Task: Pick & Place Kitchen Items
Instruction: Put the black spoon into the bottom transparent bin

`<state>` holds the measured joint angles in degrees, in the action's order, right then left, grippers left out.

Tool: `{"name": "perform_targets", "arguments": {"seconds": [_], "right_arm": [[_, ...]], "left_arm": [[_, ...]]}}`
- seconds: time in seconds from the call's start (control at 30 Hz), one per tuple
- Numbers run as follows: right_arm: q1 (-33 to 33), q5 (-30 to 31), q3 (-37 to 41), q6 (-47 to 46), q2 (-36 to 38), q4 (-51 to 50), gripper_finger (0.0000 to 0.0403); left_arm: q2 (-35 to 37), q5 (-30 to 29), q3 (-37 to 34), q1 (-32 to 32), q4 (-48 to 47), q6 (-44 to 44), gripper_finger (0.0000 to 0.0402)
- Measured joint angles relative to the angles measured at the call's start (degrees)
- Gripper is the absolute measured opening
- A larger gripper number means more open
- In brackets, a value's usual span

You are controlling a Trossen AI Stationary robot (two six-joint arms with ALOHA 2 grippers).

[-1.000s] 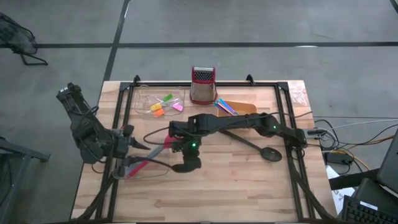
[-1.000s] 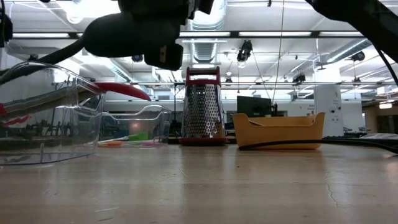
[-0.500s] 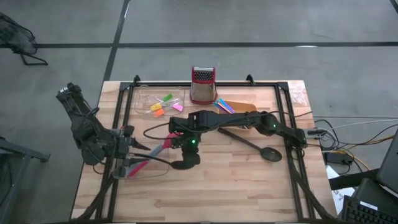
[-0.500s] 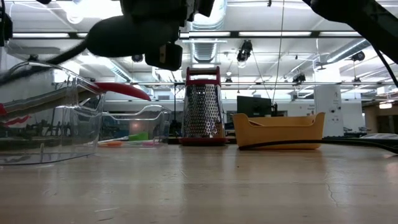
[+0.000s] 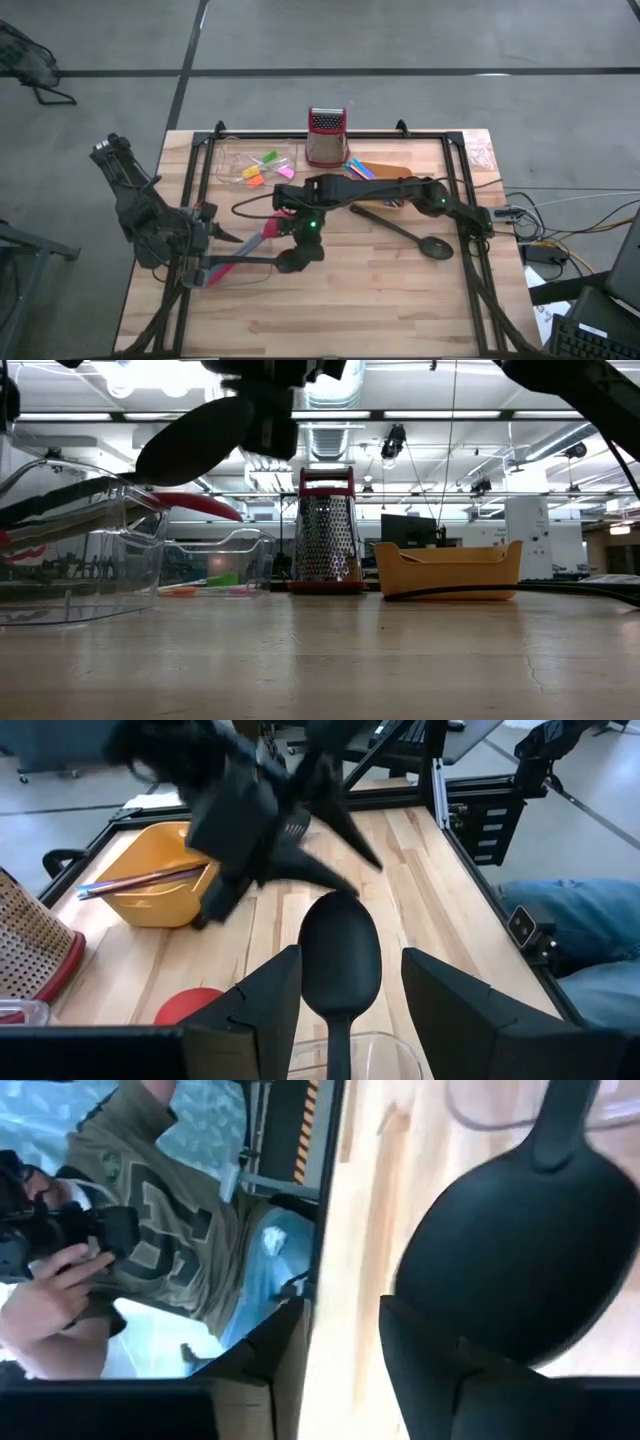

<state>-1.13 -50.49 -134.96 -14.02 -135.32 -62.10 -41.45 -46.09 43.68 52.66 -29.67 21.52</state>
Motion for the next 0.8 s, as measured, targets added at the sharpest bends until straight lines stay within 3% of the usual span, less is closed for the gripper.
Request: {"name": "perform_targets", "arguments": {"seconds": [0.1,0.2,0.57,0.8], "right_arm": [[-0.02,1.27,-0.04,2.13,2.04,-3.97,0.0138],[-0.68,6.53,-0.04,5.31,4.07,-8.95,0.0144],[-9.63,38.05,1.6,7.41,10.62,-14.19,0.016],[-16.36,45.37,8.78,7.76,13.26,-10.53,0.0138]], "left_arm": [[-0.57,-0.07,0.0,-0.04,0.02,0.7,0.0181],[-1.43,-1.15,0.0,-0.03,0.05,2.25,0.0181],[-7.47,-4.53,-0.12,-0.43,2.17,5.15,0.0181],[-9.92,-6.52,-0.15,-0.44,5.81,4.91,0.0181]]}}
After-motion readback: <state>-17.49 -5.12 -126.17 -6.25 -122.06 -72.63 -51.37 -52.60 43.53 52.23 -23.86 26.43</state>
